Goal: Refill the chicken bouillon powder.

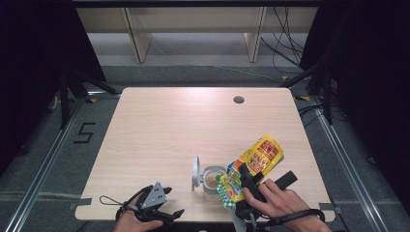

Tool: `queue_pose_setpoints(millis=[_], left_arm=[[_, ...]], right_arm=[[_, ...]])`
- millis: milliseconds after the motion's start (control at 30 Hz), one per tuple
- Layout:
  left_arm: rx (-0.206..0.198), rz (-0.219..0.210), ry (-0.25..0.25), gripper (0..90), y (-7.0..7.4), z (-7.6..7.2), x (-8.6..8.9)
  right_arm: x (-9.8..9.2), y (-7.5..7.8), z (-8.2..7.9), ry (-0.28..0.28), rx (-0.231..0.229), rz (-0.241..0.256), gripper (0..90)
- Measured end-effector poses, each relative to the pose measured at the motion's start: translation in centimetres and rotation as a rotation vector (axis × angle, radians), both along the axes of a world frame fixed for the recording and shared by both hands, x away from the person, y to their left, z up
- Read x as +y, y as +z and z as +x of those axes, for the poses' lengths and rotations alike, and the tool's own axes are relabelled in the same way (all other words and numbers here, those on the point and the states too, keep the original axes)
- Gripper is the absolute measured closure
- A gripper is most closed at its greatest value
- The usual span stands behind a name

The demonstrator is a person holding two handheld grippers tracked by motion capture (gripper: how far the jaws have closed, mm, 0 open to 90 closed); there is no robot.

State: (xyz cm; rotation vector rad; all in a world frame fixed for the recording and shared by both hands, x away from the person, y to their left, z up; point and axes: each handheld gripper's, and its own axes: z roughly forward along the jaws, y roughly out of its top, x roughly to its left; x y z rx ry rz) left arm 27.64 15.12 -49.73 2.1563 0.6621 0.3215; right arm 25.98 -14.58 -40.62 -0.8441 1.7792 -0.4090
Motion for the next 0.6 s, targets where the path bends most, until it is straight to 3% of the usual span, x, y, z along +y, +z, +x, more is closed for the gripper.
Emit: queue_pose_setpoints(millis=[100, 133, 233, 300, 400, 533, 600], left_arm=[[-0.005, 0.003, -0.013, 18.6, 0.03, 0.09, 0.04], [-0.024, 0.029, -0.03, 18.7, 0.13, 0.25, 0.19], [-0.019, 0.012, -0.024, 18.6, 0.07, 0.2, 0.1], [-0.026, 0.031, -0.03, 18.6, 0.15, 0.26, 0.21], [0.002, 0.005, -0.004, 18.6, 0.02, 0.05, 0.04], [-0.019, 0.038, -0.037, 18.6, 0.22, 0.3, 0.26], [0.011, 0.019, -0.013, 18.6, 0.13, 0.1, 0.15]], right_arm=[[0.01, 0.02, 0.01, 0.001, -0.002, -0.001, 69.6], [0.01, 0.03, 0.01, 0.001, -0.003, -0.001, 69.5], [0.01, 0.05, -0.01, 0.001, -0.002, -0.001, 69.6], [-0.01, 0.07, -0.04, 0.001, -0.005, 0.002, 69.6], [-0.03, 0.07, -0.07, 0.003, -0.009, -0.002, 69.6], [-0.03, 0.09, -0.06, 0.004, -0.009, -0.001, 69.6], [-0.03, 0.05, -0.05, 0.005, -0.01, -0.004, 69.6]])
